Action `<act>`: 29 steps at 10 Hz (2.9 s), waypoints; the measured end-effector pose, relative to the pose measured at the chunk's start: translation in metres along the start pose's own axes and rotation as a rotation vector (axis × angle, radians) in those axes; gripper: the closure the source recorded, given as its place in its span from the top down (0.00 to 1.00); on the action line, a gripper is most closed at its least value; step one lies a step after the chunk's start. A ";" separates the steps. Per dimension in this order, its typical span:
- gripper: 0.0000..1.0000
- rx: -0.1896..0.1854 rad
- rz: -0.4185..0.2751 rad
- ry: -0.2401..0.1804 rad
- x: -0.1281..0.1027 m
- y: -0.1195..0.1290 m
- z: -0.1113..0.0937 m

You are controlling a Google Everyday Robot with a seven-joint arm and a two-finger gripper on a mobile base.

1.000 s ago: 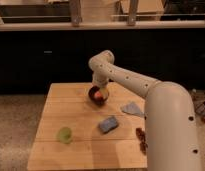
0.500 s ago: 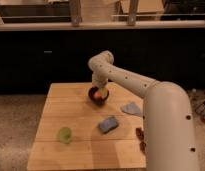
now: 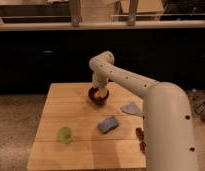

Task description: Place apple in table surface

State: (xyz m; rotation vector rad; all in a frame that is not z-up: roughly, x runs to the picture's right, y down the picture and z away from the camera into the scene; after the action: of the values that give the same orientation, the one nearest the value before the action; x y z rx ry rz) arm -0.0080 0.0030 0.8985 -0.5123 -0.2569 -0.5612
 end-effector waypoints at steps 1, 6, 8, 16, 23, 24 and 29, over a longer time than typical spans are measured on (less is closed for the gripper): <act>0.58 -0.001 0.002 -0.002 0.001 0.000 0.002; 0.58 0.000 0.007 -0.023 0.006 -0.003 0.010; 0.58 0.001 0.006 -0.032 0.007 -0.005 0.014; 0.58 -0.022 0.026 -0.078 0.015 0.003 0.042; 0.58 -0.043 0.030 -0.107 0.021 0.004 0.057; 0.53 -0.046 0.029 -0.107 0.020 0.004 0.059; 0.04 -0.057 0.027 -0.101 0.017 0.005 0.060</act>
State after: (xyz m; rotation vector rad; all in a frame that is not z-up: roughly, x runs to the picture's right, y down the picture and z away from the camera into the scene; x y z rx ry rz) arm 0.0031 0.0314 0.9536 -0.5992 -0.3302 -0.5185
